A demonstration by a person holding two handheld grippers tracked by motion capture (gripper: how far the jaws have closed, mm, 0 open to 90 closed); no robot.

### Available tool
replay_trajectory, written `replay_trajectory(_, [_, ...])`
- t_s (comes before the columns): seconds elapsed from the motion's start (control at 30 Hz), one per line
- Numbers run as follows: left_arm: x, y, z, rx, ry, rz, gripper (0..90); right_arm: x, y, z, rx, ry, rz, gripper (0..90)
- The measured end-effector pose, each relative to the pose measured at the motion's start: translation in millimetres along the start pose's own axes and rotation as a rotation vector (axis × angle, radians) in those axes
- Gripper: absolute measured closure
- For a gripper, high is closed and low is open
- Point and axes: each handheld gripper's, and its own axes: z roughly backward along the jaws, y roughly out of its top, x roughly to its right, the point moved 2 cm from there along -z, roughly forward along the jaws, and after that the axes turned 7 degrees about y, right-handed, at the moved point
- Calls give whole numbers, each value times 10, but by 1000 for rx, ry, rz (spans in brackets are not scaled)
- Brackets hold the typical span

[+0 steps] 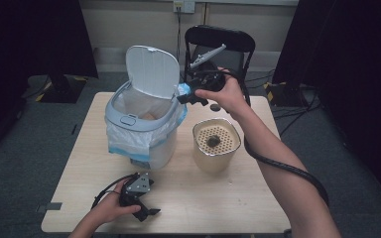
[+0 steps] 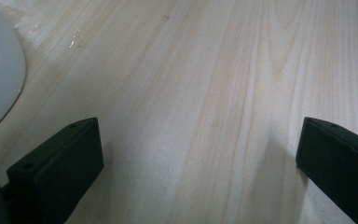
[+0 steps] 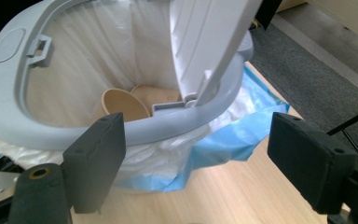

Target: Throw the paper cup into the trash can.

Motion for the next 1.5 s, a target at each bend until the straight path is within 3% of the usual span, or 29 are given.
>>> replay_trajectory(0.3, [9,-2,-5,0,-12,12,0,79,106,-105,19,6,-11,201])
replay_trajectory(0.57, [9,-2,-5,0,-11,11,0,24,235,-108,71,30,4,206])
replay_trajectory(0.9, [9,-2,-5,0,-11,11,0,-81,341,-126,77,54,42,220])
replay_trajectory(1.27, [8,-2,-5,0,-11,11,0,8,220,-166,39,34,7,217])
replay_trajectory(1.5, [9,-2,-5,0,-11,11,0,-19,269,-178,65,48,20,218])
